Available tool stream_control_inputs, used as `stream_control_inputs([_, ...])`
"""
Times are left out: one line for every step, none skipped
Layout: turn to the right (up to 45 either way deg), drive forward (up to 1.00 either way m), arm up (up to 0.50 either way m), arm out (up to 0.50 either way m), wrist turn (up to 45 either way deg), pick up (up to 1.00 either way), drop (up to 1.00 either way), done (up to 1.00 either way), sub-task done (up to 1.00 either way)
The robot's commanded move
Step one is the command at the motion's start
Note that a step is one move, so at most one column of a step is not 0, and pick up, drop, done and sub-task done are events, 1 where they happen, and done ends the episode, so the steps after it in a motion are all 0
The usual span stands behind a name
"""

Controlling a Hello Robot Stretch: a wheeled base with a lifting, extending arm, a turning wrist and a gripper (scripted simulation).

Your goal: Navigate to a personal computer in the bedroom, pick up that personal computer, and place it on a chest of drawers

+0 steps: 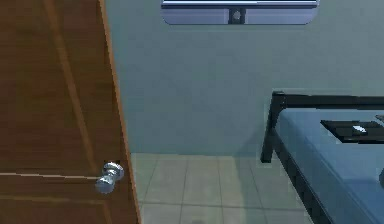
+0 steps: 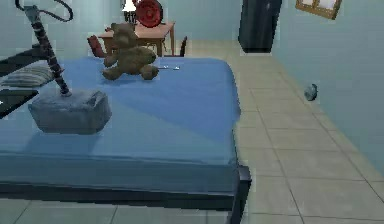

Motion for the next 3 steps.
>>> stream_control_inputs([24.0, 0.00, 0.00, 0.00, 0.0, 0.00, 0.00, 0.00, 0.00])
stream_control_inputs([0.0, 1.00, 0.00, 0.00, 0.0, 0.00, 0.00, 0.00, 0.00])
stream_control_inputs([0.0, 0.10, 0.00, 0.00, 0.0, 0.00, 0.00, 0.00, 0.00])
